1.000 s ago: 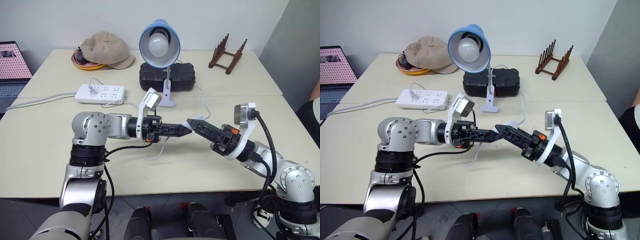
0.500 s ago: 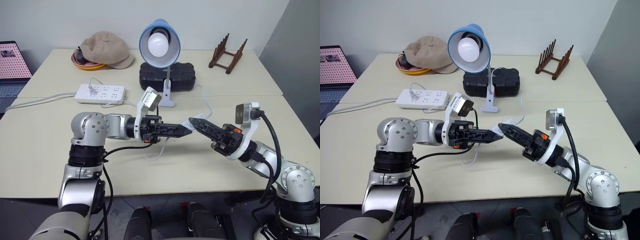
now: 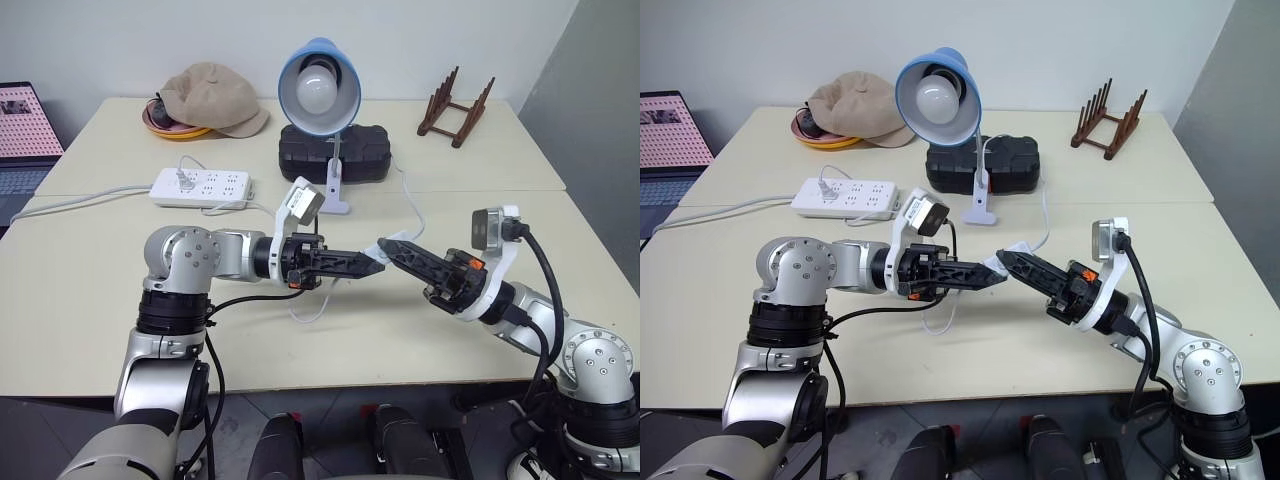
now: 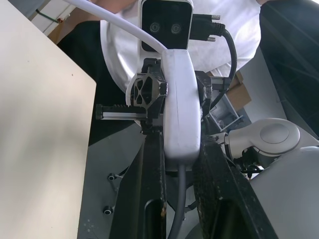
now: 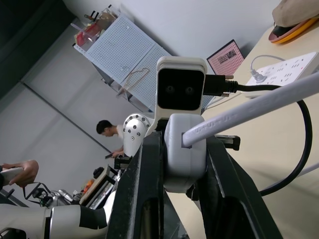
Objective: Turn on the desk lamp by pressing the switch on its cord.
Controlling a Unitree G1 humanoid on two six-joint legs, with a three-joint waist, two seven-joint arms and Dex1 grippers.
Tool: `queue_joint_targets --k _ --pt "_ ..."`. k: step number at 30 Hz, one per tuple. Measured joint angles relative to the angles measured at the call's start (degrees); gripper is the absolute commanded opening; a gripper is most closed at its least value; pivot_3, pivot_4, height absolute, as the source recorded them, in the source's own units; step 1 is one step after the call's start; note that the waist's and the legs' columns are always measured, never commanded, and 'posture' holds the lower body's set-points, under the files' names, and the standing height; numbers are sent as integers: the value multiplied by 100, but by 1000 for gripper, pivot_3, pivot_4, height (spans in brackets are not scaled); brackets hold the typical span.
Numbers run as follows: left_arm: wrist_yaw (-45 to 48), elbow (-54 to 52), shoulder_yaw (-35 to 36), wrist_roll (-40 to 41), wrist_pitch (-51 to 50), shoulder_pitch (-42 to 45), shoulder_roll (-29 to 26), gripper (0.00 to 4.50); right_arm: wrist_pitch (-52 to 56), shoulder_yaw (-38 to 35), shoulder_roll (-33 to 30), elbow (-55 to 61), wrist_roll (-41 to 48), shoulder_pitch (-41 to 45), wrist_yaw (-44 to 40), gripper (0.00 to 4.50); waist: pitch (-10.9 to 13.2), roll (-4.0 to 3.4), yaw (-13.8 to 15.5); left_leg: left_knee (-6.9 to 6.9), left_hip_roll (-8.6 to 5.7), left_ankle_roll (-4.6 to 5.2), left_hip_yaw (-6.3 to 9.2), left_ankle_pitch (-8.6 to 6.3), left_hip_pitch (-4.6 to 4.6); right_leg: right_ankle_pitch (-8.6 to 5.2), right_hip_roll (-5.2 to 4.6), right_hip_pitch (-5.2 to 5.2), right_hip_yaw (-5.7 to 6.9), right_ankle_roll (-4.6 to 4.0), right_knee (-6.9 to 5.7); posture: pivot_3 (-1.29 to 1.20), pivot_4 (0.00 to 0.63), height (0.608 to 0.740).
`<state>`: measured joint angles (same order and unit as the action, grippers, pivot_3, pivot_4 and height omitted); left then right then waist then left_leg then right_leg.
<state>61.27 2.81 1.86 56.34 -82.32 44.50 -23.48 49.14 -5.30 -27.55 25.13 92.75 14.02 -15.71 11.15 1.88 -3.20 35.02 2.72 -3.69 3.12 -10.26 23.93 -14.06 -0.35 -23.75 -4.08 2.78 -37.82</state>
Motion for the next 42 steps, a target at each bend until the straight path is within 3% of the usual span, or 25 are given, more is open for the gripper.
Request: queue_joint_targets --k 4,13,15,22,33,35,36,38,42 --pt "-184 9 -1 -44 40 1 -62 391 52 64 -67 0 -132 -71 123 2183 0 0 1 -1 0 0 -1 0 1 0 0 -2 -1 0 0 0 150 740" --pt "-205 9 -1 -43 60 0 -76 391 16 49 -49 0 17 -75 334 2183 0 0 2 -2 0 0 -1 0 2 0 0 -2 -1 0 2 0 150 740" --pt "-205 9 -1 -43 62 0 -75 391 16 49 -50 0 19 -75 336 2015 0 0 1 -2 0 0 -1 0 2 0 0 -2 0 0 2 0 150 740" --pt "-175 14 -12 4 112 0 -73 391 29 90 -69 3 45 -75 239 698 1 -1 2 -3 0 0 -1 0 5 0 0 -4 0 0 3 0 150 740" --pt "-166 14 -36 97 162 0 -76 391 -3 90 -80 5 54 -75 101 573 1 -1 2 -3 0 0 -1 0 5 0 -1 -5 0 -1 5 0 150 740" --pt "-161 14 -57 92 187 0 -89 391 -4 90 -93 13 42 -75 101 1262 1 -1 2 -4 0 0 -1 0 6 0 -1 -5 0 -1 5 0 150 740" --pt "-118 6 -164 30 306 4 -158 391 3 91 -134 43 -40 -76 127 1325 1 -1 2 -4 0 0 -1 0 5 0 -1 -5 0 -1 5 0 150 740" --pt "-76 12 -285 -132 444 12 -297 391 11 87 -226 47 -209 -105 210 1947 1 -1 3 -4 0 0 -2 0 5 -1 -1 -7 -1 -1 6 0 150 740" --pt "355 110 -867 -789 1245 84 -674 391 75 36 -635 247 -669 -326 187 2717 1 -1 20 -5 -2 0 -4 0 10 -1 -3 -11 -1 -2 8 0 150 740"
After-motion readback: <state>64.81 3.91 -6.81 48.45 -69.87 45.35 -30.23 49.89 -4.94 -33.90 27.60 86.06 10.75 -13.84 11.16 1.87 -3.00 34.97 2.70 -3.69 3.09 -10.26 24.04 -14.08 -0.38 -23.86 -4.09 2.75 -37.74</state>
